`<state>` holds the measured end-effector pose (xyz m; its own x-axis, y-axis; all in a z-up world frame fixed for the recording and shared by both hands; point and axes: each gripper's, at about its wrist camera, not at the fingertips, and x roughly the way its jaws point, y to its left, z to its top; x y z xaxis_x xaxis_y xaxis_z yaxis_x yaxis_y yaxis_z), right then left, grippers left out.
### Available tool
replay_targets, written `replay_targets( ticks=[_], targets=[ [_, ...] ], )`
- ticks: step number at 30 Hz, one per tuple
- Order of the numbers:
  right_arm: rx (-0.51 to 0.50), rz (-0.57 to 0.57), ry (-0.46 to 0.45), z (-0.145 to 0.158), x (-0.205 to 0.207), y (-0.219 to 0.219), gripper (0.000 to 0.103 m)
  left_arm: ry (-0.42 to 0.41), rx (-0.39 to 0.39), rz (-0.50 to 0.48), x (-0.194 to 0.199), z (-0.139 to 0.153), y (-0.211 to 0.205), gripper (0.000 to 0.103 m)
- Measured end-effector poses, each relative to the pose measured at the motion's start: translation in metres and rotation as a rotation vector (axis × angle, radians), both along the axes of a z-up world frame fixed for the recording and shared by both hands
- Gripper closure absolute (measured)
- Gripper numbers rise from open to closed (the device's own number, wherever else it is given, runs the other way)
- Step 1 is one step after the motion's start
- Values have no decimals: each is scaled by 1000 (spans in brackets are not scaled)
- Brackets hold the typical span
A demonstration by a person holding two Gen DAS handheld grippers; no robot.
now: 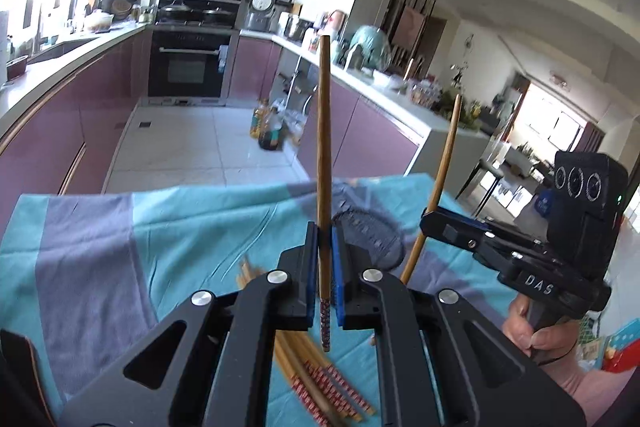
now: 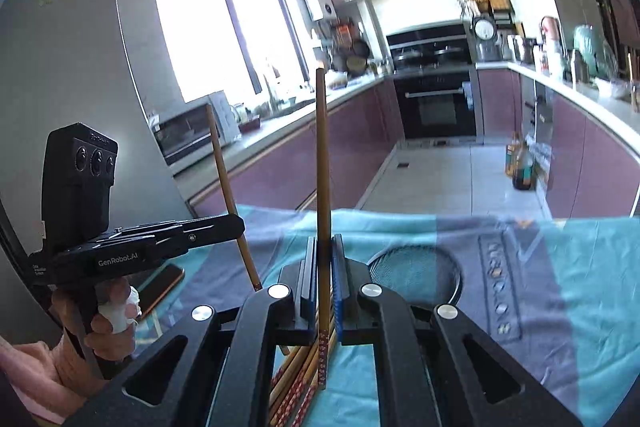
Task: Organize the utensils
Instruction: 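Lift the chopsticks upright with both grippers and carry them over the black mesh holder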
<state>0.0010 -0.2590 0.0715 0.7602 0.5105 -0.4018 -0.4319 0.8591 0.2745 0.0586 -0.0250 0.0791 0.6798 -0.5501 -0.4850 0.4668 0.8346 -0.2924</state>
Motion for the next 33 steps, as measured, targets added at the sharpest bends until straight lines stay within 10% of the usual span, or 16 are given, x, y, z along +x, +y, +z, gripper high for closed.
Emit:
replay_targets(
  ticks=[13,33],
  targets=[
    [-37,-117,-115,28,27,-21,97,-129,-57,-22,19,57,-57,96],
    [-144,-157,134,-52,72,-21,87,38,127,-33,69,-61,-90,87]
  ],
)
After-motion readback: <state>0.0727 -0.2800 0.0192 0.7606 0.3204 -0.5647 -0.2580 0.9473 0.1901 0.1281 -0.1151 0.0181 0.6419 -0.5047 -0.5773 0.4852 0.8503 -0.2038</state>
